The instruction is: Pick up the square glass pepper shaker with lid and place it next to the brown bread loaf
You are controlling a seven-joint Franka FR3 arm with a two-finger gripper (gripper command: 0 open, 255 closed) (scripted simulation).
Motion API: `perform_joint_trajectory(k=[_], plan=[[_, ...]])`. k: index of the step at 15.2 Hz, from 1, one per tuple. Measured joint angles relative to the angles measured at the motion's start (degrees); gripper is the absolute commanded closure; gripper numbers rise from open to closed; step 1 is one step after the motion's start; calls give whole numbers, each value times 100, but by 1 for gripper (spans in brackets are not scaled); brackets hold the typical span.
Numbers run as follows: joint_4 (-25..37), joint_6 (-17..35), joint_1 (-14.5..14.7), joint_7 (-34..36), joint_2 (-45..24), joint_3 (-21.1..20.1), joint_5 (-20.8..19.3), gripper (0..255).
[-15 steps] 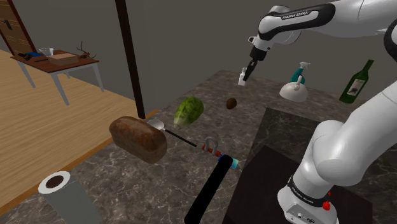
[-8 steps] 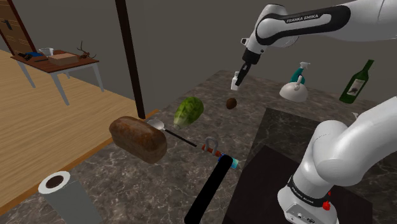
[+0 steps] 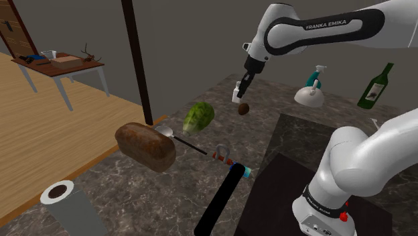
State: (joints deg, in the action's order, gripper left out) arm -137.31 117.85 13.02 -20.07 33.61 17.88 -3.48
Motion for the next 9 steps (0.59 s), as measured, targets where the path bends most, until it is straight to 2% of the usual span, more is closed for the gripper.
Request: perform_joint_trajectory(k=[9], plan=[[-225,130,401,1311,106,-1116,296,255]])
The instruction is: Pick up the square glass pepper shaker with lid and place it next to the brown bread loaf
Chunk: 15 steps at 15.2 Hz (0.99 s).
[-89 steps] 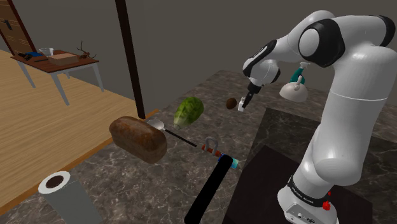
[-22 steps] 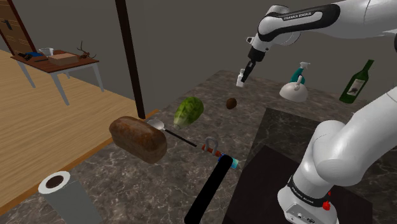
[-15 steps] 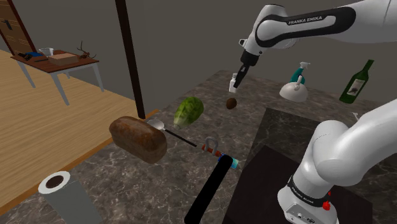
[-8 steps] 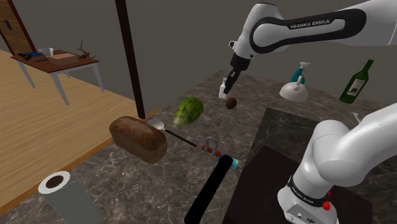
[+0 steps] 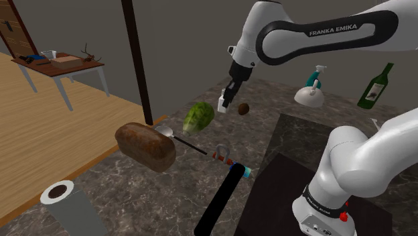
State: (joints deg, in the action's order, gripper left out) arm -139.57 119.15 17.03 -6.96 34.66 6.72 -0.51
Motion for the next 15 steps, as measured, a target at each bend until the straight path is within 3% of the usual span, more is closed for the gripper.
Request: perform_joint_trajectory(k=[9,15], plan=[[319,131,420,1270,-423,-1055,268,255],[841,253,629,2150,-1054,-1756,299,255]])
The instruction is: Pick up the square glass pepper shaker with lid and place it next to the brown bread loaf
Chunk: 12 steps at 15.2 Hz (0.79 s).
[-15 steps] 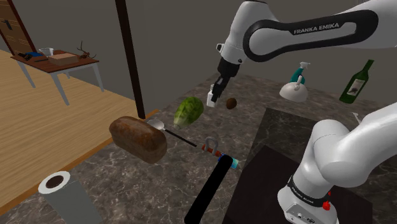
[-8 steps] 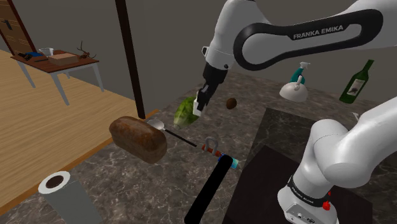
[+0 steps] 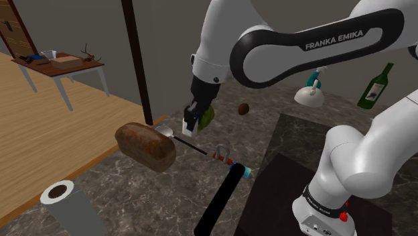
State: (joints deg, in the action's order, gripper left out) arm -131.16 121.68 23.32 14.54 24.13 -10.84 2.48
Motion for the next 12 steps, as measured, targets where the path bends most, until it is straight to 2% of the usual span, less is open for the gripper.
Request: perform_joint_trajectory(k=[5,12], plan=[[461,59,108,648,-522,-479,-103,255],[131,534,126,792,-674,-582,-141,255]])
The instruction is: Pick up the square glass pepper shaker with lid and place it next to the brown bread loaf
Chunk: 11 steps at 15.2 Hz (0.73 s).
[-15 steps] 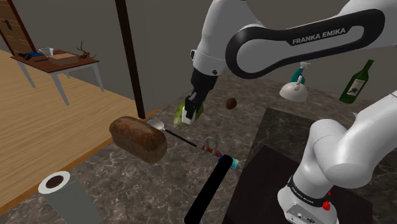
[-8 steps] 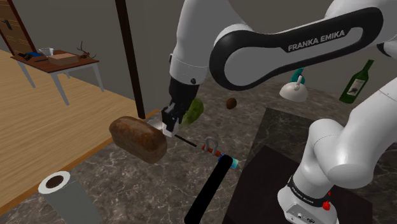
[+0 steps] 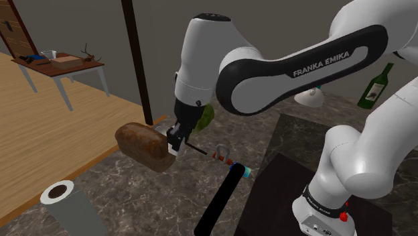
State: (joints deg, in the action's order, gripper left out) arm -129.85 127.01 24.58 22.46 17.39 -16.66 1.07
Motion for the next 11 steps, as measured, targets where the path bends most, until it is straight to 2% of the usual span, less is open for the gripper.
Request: perform_joint_trajectory(k=[11], plan=[[-606,886,-23,116,-291,-78,-95,255]])
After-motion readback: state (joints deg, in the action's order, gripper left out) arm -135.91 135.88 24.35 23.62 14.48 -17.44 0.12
